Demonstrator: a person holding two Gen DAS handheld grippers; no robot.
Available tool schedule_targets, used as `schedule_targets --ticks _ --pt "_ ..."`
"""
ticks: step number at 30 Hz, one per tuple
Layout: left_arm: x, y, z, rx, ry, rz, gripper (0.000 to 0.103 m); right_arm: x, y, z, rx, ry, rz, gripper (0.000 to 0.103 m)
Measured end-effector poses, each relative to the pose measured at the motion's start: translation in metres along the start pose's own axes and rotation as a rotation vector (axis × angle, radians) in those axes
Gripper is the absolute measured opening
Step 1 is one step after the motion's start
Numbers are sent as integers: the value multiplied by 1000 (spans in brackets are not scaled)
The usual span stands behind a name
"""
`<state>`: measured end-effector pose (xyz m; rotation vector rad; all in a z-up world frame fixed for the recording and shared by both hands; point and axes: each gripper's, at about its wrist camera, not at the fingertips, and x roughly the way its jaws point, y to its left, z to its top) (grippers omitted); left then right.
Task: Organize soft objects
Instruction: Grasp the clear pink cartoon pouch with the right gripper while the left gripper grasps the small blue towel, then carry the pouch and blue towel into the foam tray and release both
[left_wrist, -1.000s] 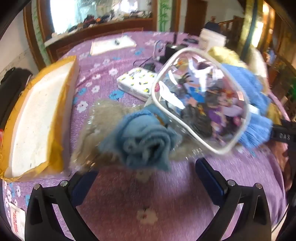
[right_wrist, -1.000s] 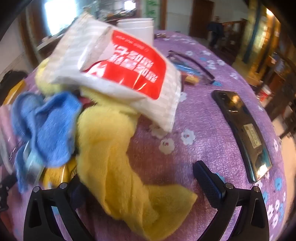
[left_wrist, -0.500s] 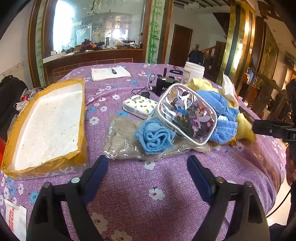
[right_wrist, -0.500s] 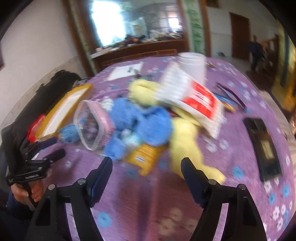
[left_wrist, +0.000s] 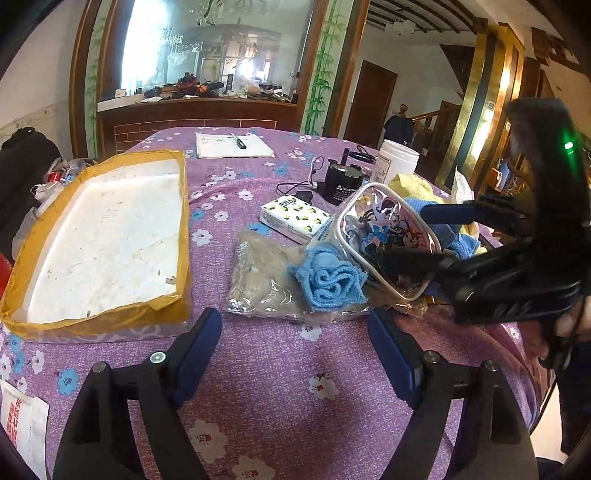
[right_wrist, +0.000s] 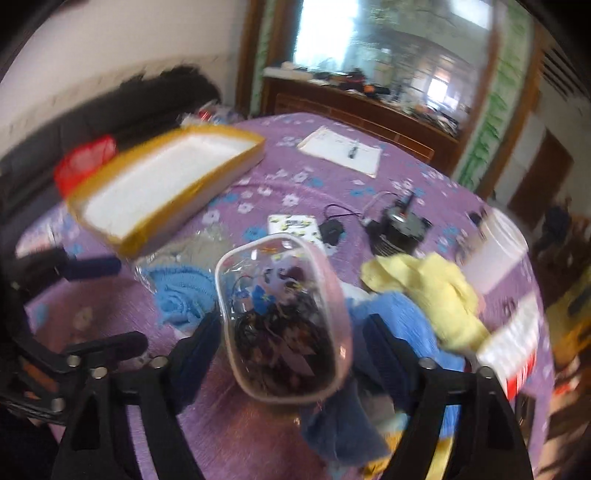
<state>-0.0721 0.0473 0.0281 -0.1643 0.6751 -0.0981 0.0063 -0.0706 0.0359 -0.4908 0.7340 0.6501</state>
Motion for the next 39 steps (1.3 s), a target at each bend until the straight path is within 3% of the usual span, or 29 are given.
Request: schedule_targets --ticks 4,8,15,17,20,22,28,31,39 --pt "0 -2 -1 15 -7 19 81 21 14 4 -126 23 -69 89" --pt "1 -1 -2 32 -13 32 81 23 11 -1 -134 31 -78 81" --pt "8 -13 6 59 16 23 81 -14 -38 -15 170 -147 69 81" --pt "15 -16 15 47 46 12 81 -21 -54 -25 267 -213 142 81" --pt "31 -20 28 35 93 35 81 -20 -67 -36 353 -248 186 81" --pt "40 -22 36 35 114 42 77 -22 -70 -38 368 -268 204 81" --pt "81 -19 36 29 241 72 34 -18 -70 -45 366 -278 236 81" --pt "81 -14 34 2 236 59 29 -20 -65 -47 342 -280 234 81" --pt "49 -7 45 -48 188 6 29 -12 -66 -44 340 -273 240 81"
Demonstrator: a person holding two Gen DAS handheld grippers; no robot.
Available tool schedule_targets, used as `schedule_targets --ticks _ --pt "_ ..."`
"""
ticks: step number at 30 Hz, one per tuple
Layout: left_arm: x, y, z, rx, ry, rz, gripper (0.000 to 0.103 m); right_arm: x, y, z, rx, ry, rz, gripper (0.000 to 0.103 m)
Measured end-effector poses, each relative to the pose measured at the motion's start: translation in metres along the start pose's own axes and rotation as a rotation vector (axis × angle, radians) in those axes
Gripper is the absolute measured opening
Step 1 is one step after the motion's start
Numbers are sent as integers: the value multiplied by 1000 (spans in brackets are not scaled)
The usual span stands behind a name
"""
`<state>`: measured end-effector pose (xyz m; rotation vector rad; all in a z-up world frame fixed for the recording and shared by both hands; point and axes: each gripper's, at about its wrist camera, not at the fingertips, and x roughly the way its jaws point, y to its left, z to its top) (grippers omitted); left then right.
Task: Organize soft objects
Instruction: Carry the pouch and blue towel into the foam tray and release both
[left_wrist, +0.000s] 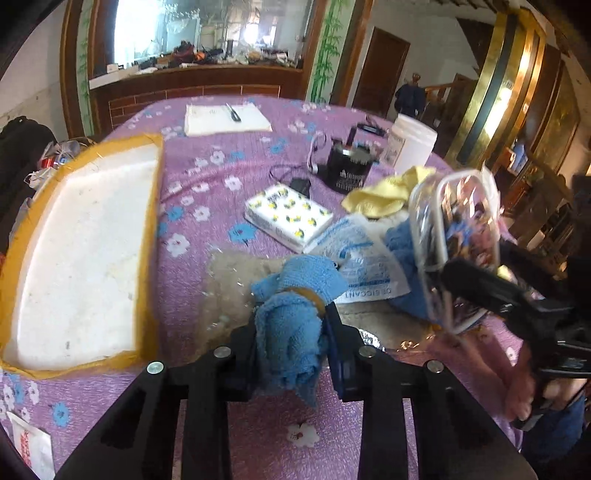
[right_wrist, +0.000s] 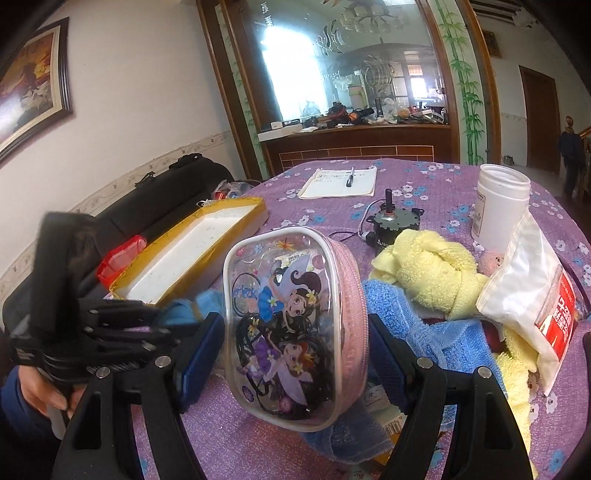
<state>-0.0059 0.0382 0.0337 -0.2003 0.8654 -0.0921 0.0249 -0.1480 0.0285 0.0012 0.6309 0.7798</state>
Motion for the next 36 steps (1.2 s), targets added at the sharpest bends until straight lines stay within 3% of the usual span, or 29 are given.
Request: schedule_targets --ticks 5,10,18,25,36 --pt "-22 17 4 -37 -46 -14 29 0 3 3 15 13 19 81" --pt "-46 43 8 -74 -108 19 29 -1 15 15 46 34 44 81" --pt "-65 92 4 -144 -143 68 29 19 79 41 -46 82 68 81" --pt "-97 129 -8 -203 -206 90 29 51 114 33 -41 155 108 82" --pt "-137 149 -18 -250 -298 101 29 39 144 14 -181 151 5 81"
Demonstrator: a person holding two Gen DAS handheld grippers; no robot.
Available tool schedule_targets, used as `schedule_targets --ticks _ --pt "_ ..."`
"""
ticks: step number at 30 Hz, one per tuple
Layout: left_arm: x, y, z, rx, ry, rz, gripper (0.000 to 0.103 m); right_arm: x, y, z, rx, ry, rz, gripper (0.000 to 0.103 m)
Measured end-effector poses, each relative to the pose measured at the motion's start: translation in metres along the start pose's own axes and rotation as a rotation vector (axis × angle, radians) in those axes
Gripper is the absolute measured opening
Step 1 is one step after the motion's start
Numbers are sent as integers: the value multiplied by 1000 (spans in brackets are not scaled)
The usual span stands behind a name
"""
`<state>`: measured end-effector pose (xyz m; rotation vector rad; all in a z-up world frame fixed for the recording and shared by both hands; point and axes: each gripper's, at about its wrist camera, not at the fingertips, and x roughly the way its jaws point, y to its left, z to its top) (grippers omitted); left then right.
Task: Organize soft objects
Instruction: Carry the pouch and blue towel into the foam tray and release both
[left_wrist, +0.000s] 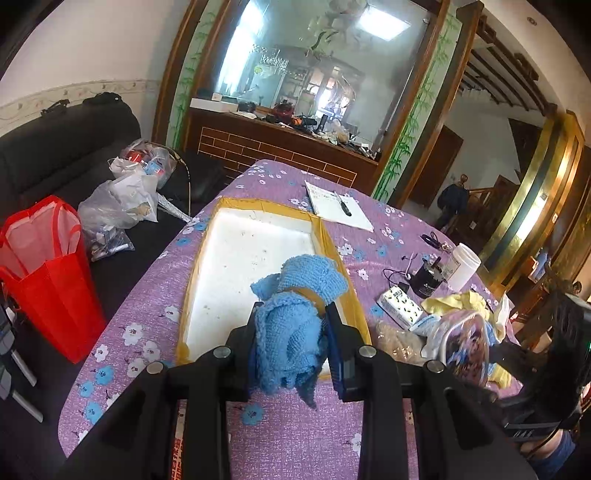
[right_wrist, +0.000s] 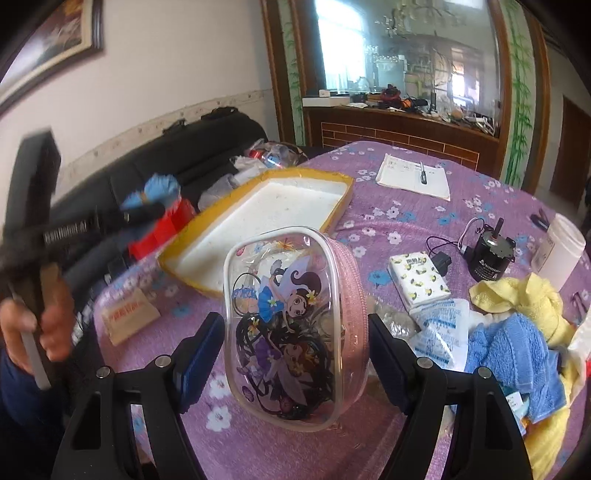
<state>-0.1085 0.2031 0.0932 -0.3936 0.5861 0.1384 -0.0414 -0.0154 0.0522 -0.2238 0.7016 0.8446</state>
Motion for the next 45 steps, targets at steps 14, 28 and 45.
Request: schedule_targets --ticks 14,28,45 --pt "11 -28 -32 60 51 -36 29 10 -9 -36 33 50 -45 81" --pt "44 -47 -71 113 122 -70 29 19 -17 -53 87 87 -54 81" --pt "1 -38 -48 109 90 -118 29 -2 -8 -30 106 41 15 81"
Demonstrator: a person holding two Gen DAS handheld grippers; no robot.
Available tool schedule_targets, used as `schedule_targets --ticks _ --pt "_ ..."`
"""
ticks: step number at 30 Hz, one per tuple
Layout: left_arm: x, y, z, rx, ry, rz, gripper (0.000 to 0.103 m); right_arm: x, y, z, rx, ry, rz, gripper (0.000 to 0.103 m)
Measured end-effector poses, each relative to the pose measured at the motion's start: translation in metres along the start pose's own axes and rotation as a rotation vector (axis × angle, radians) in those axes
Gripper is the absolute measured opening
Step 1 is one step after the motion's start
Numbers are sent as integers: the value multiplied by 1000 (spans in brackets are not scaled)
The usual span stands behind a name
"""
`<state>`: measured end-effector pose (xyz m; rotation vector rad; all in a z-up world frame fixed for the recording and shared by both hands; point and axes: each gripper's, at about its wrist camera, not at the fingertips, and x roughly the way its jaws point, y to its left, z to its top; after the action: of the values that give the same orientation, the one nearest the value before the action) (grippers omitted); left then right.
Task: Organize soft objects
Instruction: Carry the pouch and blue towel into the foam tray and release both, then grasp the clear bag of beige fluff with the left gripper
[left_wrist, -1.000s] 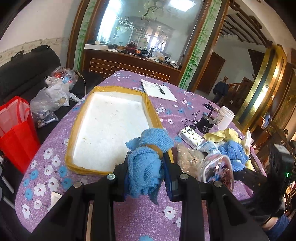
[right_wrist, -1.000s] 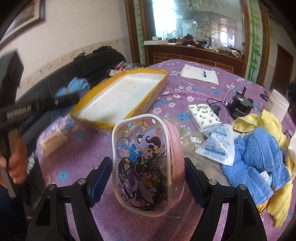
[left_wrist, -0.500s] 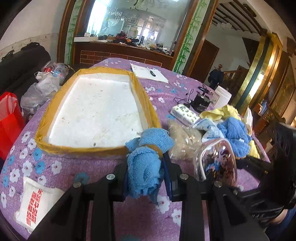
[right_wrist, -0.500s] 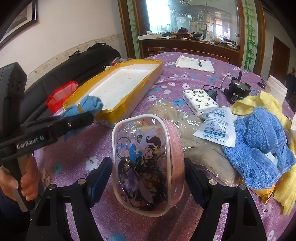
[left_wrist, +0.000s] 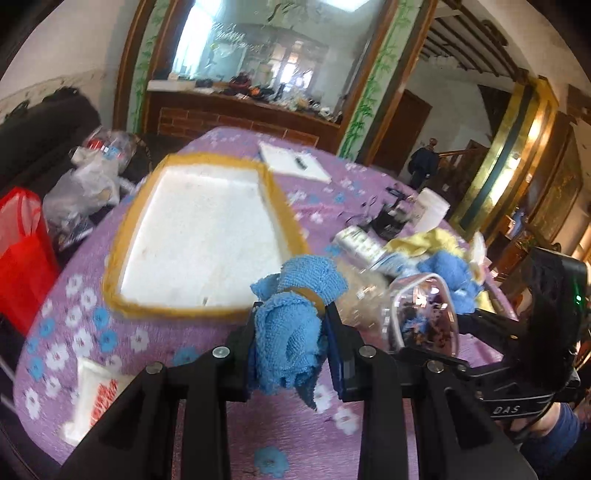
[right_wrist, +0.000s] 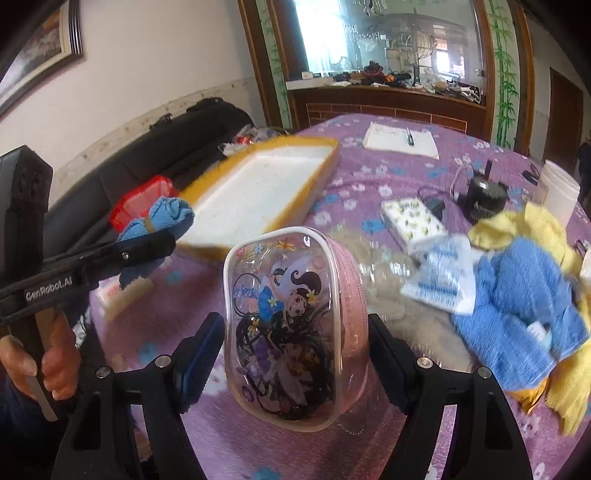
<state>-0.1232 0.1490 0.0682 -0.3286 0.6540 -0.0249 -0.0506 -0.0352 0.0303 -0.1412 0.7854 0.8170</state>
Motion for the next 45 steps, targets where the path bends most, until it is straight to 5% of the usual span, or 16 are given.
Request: schedule_targets --ticks 5,10,21,25,31,34,37,45 --pt "-26 -13 46 47 -45 -24 29 -25 12 45 -2 -51 57 81" --pt "-28 1 104 70 -67 56 29 -24 21 107 -6 -61 82 82" --pt "103 93 179 -59 115 206 29 122 -1 219 72 41 54 82" --pt "155 116 182 -111 193 223 28 181 -20 235 166 112 89 82" --pt "183 128 172 -124 234 228 30 228 -34 239 217 162 89 83" --pt "186 130 169 -123 233 226 36 236 -38 238 244 182 103 83" --pt "184 136 169 -139 218 230 55 242 -40 239 254 194 111 83" --pt "170 135 168 -162 196 217 57 212 -40 237 240 161 145 84"
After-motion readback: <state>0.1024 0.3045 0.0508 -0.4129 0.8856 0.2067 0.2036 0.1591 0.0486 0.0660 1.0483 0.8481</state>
